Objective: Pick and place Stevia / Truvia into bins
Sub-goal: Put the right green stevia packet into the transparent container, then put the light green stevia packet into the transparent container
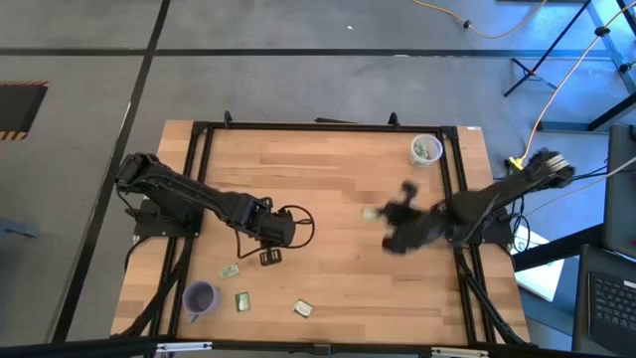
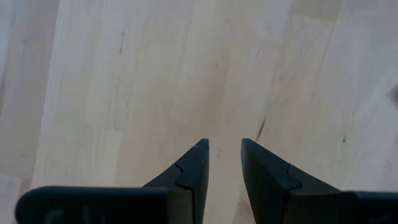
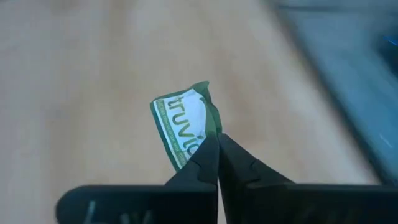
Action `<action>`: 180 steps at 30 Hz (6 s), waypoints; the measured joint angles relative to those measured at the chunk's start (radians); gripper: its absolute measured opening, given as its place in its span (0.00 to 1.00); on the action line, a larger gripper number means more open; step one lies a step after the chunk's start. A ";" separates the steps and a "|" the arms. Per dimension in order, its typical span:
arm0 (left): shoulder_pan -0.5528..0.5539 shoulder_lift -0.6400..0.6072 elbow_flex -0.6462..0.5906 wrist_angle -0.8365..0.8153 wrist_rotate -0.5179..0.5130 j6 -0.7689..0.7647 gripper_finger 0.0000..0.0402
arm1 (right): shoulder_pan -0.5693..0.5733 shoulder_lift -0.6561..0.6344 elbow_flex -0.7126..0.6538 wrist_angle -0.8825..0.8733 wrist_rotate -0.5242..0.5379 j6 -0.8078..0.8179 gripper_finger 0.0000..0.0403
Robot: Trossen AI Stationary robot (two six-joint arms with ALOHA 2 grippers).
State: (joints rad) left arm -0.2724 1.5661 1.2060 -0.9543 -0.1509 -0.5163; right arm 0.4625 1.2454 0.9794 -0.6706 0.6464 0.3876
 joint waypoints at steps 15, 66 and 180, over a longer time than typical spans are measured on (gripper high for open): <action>-0.013 0.000 0.000 0.004 -0.012 -0.048 0.22 | -0.674 -0.248 0.000 -0.487 0.018 0.258 0.00; -0.069 0.000 -0.002 -0.117 0.110 -0.208 0.22 | -1.038 0.014 0.000 -0.284 -0.043 -0.048 0.19; 0.077 0.134 -0.056 1.239 0.589 0.935 0.02 | -0.170 0.065 -0.205 0.848 -0.832 -0.455 0.47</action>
State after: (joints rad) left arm -0.1957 1.6997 1.1496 0.2843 0.4385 0.4191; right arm 0.2924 1.3106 0.7746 0.1773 -0.1860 -0.0678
